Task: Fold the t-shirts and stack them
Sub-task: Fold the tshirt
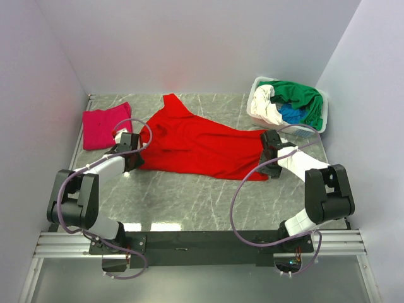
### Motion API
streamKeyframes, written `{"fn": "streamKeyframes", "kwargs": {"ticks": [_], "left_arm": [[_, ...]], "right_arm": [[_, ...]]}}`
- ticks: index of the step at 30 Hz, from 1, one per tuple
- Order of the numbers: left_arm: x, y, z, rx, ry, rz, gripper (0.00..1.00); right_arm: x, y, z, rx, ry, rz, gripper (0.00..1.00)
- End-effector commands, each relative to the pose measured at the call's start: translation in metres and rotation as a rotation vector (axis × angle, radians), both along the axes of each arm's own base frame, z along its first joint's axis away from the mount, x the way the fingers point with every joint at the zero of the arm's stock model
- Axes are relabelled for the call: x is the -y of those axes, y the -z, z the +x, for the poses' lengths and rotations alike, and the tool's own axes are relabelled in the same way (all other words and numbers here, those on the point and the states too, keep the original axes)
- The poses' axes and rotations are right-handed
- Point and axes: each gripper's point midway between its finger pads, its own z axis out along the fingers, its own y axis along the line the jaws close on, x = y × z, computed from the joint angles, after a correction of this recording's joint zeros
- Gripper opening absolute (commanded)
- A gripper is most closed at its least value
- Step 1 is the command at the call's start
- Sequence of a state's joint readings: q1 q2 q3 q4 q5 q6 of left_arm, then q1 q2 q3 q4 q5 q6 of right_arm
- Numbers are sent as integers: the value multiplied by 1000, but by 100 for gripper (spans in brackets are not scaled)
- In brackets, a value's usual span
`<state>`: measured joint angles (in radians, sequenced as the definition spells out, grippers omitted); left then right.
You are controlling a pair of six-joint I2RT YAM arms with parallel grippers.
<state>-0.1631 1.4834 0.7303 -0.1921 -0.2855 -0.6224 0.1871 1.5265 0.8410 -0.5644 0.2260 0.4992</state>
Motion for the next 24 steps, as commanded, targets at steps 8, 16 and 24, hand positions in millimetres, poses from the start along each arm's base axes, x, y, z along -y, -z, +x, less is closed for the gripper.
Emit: {"fn": "streamKeyframes", "kwargs": {"ticks": [8, 16, 24], "left_arm": [[-3, -14, 11, 32, -11, 16, 18], [-5, -11, 12, 23, -6, 19, 1], [-22, -21, 9, 35, -65, 85, 1]], "right_arm": [[-1, 7, 2, 15, -11, 17, 44], [3, 10, -1, -2, -3, -5, 3], [24, -9, 9, 14, 35, -126, 0]]}}
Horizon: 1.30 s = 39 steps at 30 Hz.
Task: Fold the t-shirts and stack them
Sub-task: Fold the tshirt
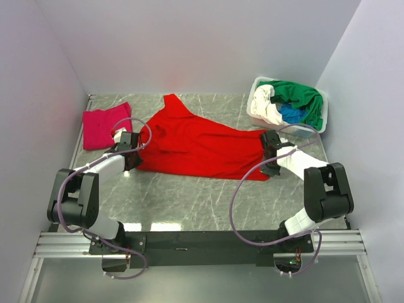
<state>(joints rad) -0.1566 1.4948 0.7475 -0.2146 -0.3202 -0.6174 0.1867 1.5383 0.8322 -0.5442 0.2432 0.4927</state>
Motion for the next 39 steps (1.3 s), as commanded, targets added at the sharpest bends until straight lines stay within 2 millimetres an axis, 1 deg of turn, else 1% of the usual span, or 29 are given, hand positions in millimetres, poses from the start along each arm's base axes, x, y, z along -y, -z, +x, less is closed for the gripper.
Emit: {"fn": "streamKeyframes", "kwargs": {"ticks": [1, 3, 8, 13, 17, 18, 19, 20, 21, 22, 23, 24, 26, 27, 28, 29, 31, 32, 33, 34, 35, 36, 37, 38, 39], "left_arm": [[-15, -23, 9, 56, -50, 61, 1], [-16, -25, 8, 61, -55, 62, 1], [-23, -30, 4, 72, -87, 84, 0], [-26, -38, 2, 100, -107, 85, 1], [-22, -42, 0, 113, -100, 66, 1], [-21, -41, 0, 109, -98, 62, 4], [-21, -40, -1, 102, -100, 65, 13], [-21, -42, -1, 104, -101, 67, 36], [-23, -45, -1, 110, -115, 74, 50], [-24, -46, -3, 108, -121, 78, 62], [-23, -55, -2, 135, -123, 74, 76], [-23, -60, -1, 150, -127, 72, 81], [-19, -72, 2, 186, -126, 56, 87], [-15, -81, 4, 212, -121, 40, 87], [-10, -86, 7, 228, -109, 26, 87], [1, -94, 11, 249, -82, 12, 87], [18, -100, 16, 266, -46, -12, 86], [37, -105, 20, 277, 8, -46, 85], [49, -102, 26, 275, 33, -73, 84], [60, -103, 31, 279, 60, -99, 83], [78, -91, 33, 241, 112, -137, 81], [89, -94, 40, 258, 132, -165, 79], [93, -91, 44, 255, 138, -174, 77], [101, -78, 48, 223, 150, -174, 75], [103, -73, 50, 210, 153, -169, 74]], "right_arm": [[27, -16, 7, 8, 47, -144, 0], [32, -21, 10, 12, 60, -169, 0], [44, -27, 8, 10, 93, -228, 0], [43, -32, 7, 19, 101, -221, 0], [41, -30, 5, 5, 98, -208, 0], [41, -29, 5, 2, 99, -207, 0], [41, -27, 4, -6, 98, -207, 0], [41, -27, 4, -9, 98, -208, 0], [41, -27, 4, -9, 100, -207, 4], [41, -28, 3, -15, 100, -208, 9], [41, -32, 5, -4, 103, -208, 14], [41, -33, 5, -2, 102, -211, 27], [45, -41, 5, 17, 115, -225, 38], [45, -45, 5, 26, 115, -225, 43], [43, -47, 6, 35, 110, -219, 45], [42, -54, 8, 60, 107, -213, 46], [39, -59, 9, 83, 92, -201, 48], [35, -64, 10, 102, 82, -182, 48], [32, -66, 11, 111, 64, -170, 48], [28, -68, 13, 128, 52, -153, 48], [21, -72, 13, 149, 30, -122, 48], [16, -75, 15, 168, 9, -108, 47], [13, -77, 14, 179, -2, -95, 48], [9, -81, 13, 198, -14, -82, 48], [4, -82, 12, 205, -32, -61, 48]]}}
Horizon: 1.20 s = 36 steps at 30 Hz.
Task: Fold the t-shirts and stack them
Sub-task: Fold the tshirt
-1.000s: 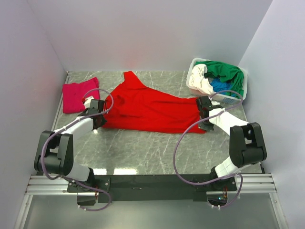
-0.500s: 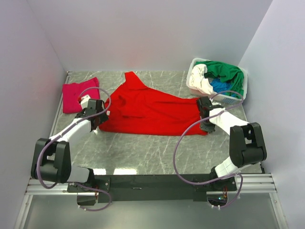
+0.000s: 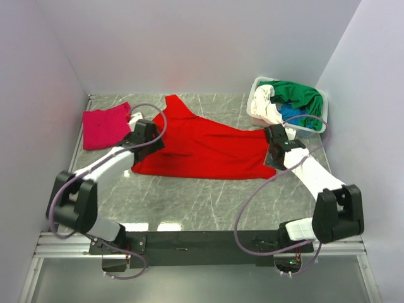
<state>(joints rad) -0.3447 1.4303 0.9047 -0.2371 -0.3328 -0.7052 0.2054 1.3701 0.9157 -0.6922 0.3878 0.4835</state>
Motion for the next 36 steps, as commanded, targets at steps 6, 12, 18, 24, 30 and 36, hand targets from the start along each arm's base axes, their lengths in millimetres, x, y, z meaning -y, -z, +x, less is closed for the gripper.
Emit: {"fn": "streamKeyframes", "kwargs": {"ticks": [6, 12, 18, 24, 30, 36], "left_arm": [[39, 32, 32, -54, 80, -40, 71], [47, 42, 43, -70, 109, -43, 69], [51, 48, 48, -86, 121, -40, 54], [50, 52, 47, -107, 120, -31, 42], [44, 45, 41, -94, 103, -24, 44], [41, 47, 38, -102, 101, -10, 44]], "right_arm": [[-39, -33, 1, 152, -155, 148, 48], [-46, -37, -4, 163, -182, 166, 48], [-48, -31, -5, 147, -192, 165, 48], [-50, -31, -4, 143, -197, 162, 48], [-53, -30, -3, 141, -204, 164, 48], [-58, -23, -6, 116, -213, 162, 48]]}}
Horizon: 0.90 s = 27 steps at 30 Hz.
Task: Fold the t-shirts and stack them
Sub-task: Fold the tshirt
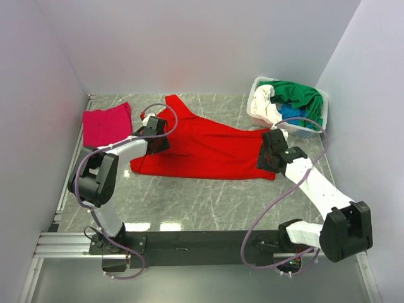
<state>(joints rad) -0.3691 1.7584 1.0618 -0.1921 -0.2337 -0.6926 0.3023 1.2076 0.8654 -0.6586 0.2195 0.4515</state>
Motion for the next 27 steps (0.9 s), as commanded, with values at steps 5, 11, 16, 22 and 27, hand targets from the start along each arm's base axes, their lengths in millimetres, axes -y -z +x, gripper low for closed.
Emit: {"fn": "streamKeyframes", "kwargs": {"ticks": [5, 11, 16, 22, 27], "left_arm": [[-1, -6, 2, 21, -7, 7, 45], [-4, -2, 0, 14, -18, 20, 45], [-8, 2, -4, 4, -27, 30, 45], [-2, 6, -3, -2, -5, 11, 43], [3, 5, 0, 7, 7, -11, 27]], "right_arm": [[-7, -1, 4, 16, -19, -10, 48], [-9, 1, 3, 8, -25, -12, 48], [-12, 2, 3, 2, -28, -18, 48], [-14, 1, 3, 1, -33, -21, 48], [-13, 0, 2, 3, -31, -28, 48]]}}
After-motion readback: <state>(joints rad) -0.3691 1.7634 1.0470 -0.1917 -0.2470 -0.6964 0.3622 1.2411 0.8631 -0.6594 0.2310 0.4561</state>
